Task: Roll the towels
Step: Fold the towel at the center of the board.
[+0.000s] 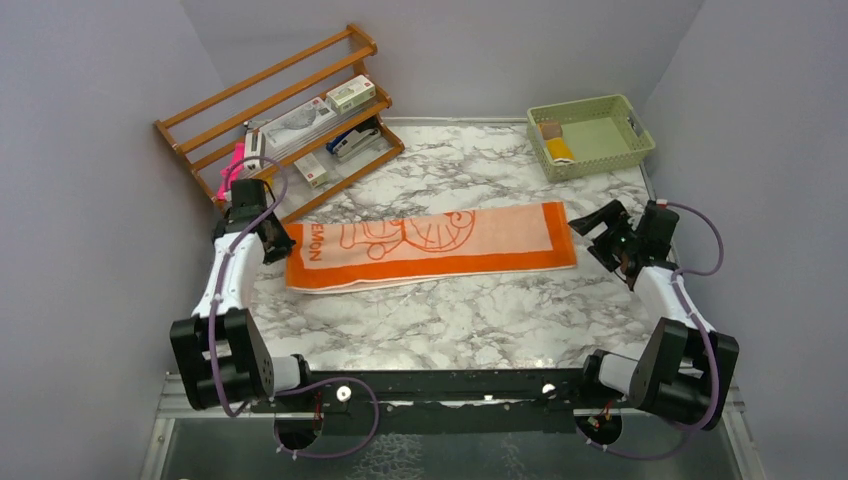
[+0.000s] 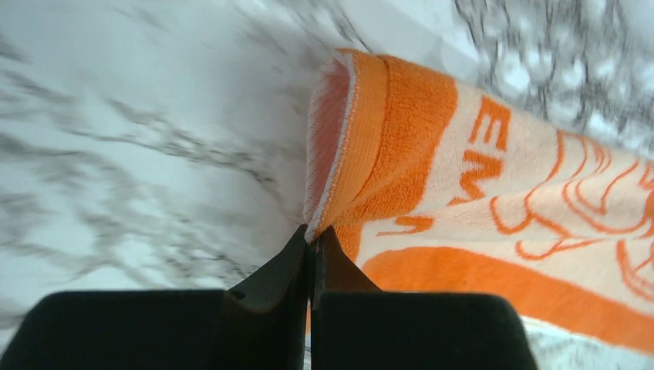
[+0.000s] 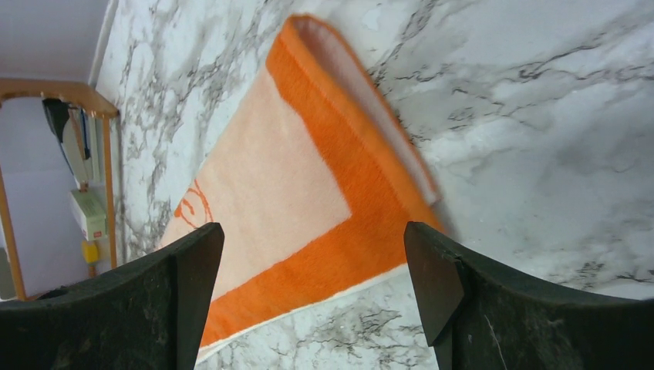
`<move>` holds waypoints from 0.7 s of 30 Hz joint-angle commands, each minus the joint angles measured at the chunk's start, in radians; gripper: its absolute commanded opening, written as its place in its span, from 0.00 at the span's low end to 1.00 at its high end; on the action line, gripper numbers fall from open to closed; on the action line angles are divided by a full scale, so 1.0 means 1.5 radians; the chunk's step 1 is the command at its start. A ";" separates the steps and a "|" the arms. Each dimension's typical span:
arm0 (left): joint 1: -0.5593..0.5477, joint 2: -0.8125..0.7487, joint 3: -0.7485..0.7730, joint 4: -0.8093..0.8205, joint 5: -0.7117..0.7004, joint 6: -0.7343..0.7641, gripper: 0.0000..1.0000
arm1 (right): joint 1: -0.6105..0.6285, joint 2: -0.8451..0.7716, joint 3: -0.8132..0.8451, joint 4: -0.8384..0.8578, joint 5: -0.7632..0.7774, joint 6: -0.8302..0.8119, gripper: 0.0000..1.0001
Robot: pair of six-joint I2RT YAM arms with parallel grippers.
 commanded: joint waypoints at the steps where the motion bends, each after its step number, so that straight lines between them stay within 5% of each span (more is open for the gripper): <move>1: 0.013 -0.068 0.053 -0.093 -0.277 -0.050 0.00 | 0.042 -0.010 0.025 -0.006 0.043 -0.014 0.88; 8: 0.024 -0.080 0.098 -0.158 -0.374 -0.051 0.00 | 0.108 0.019 0.075 -0.054 0.076 -0.043 0.88; 13: 0.005 -0.096 0.164 -0.173 -0.234 -0.046 0.00 | 0.157 0.031 0.104 -0.087 0.101 -0.061 0.88; 21: -0.262 0.030 0.297 -0.211 -0.179 -0.162 0.00 | 0.216 0.062 0.189 -0.167 0.124 -0.111 0.89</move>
